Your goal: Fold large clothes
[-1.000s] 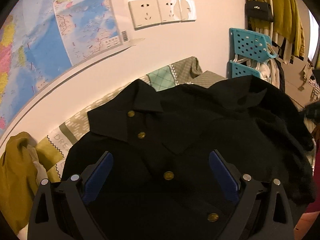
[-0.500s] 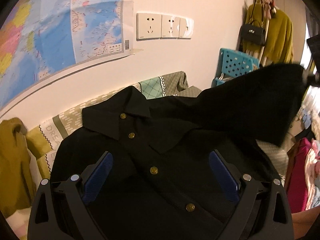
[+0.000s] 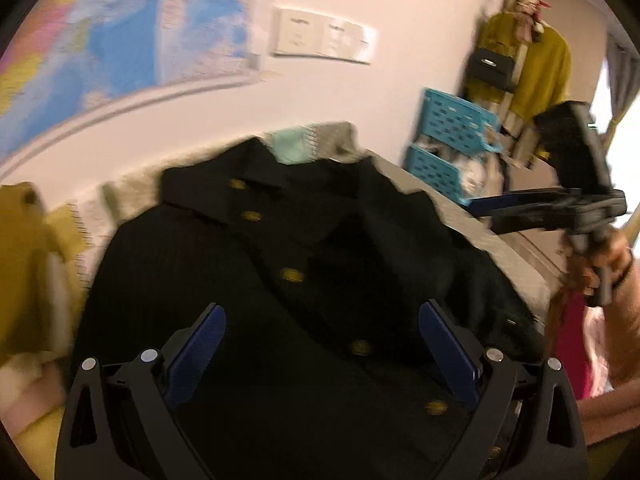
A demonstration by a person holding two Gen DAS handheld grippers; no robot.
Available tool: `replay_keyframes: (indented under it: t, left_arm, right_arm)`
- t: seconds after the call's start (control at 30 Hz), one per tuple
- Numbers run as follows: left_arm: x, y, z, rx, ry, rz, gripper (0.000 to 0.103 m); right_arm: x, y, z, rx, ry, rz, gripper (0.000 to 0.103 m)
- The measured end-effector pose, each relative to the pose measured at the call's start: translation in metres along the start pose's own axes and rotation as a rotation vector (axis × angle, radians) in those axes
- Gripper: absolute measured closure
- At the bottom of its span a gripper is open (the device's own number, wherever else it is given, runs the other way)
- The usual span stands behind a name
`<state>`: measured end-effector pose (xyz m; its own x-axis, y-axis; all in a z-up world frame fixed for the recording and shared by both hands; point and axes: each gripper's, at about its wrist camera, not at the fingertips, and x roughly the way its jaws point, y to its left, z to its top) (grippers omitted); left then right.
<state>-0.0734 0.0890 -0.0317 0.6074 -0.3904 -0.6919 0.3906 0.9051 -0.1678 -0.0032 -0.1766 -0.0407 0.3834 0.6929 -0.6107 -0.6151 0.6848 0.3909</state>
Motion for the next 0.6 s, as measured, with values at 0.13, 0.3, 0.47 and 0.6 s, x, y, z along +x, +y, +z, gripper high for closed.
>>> replay_keyframes:
  t: [0.13, 0.3, 0.47, 0.6]
  left_arm:
    - [0.027, -0.028, -0.001, 0.056, 0.069, -0.068, 0.009]
    - [0.065, -0.041, 0.015, 0.098, 0.181, -0.092, 0.074]
    - [0.055, 0.0, 0.052, -0.025, 0.132, -0.134, 0.084]
    - [0.038, 0.037, 0.076, -0.107, 0.079, -0.077, 0.08]
  right_arm:
    - [0.005, -0.01, -0.027, -0.001, 0.045, -0.065, 0.027]
    - [0.007, -0.007, -0.05, -0.047, 0.077, -0.092, 0.052]
    - [0.0, 0.031, -0.055, -0.14, 0.073, 0.047, 0.086]
    - [0.003, 0.076, -0.058, -0.215, 0.091, 0.244, 0.086]
